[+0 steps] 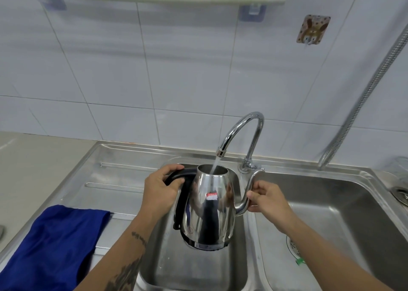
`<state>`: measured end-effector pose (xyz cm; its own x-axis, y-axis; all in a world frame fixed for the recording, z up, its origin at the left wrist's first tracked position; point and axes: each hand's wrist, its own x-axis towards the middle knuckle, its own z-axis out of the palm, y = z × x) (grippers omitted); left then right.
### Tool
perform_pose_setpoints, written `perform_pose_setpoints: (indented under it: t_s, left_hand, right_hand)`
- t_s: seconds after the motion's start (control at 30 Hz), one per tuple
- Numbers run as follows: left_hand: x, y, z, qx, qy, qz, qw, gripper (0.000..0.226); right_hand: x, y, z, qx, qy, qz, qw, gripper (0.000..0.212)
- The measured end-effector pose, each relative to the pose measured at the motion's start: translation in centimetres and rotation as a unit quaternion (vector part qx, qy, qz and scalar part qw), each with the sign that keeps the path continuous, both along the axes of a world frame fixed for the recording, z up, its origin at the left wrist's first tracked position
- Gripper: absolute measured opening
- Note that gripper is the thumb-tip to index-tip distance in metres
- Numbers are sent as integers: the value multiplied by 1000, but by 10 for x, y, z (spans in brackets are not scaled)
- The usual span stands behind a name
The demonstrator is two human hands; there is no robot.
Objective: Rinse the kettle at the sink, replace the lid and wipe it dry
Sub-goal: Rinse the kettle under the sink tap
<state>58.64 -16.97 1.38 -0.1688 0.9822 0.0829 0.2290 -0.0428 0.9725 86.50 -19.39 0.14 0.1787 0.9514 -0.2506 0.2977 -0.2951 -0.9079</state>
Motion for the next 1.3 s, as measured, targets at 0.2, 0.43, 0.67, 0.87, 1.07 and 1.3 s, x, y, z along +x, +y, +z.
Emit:
perform_pose_setpoints:
  t_s: [0.2,0.43,0.67,0.87,1.07,1.3]
  left_hand:
    - [0,2,-1,-14,-46,-5,999,30]
    - [-3,0,-1,9,-24,18,1000,30]
    - [-9,3,-2,0,-24,13,1000,30]
    - [-10,5,-3,-2,-11,-1,1000,29]
    - [-4,9,-7,-7,-21,-9,1000,31]
    - [0,18,-10,-20,0,-20,1000,29]
  right_hand:
    - [7,3,8,-7,-6,13,1000,8]
    - [14,6,17,-46,87,54,994,8]
    - [35,21,23,-12,-2,-13,1000,16]
    - [53,48,19,10,-245,26,969,29]
    - [50,70,11,-18,-410,146,900,48]
    - [54,93,-1,50,-436,103,893,18]
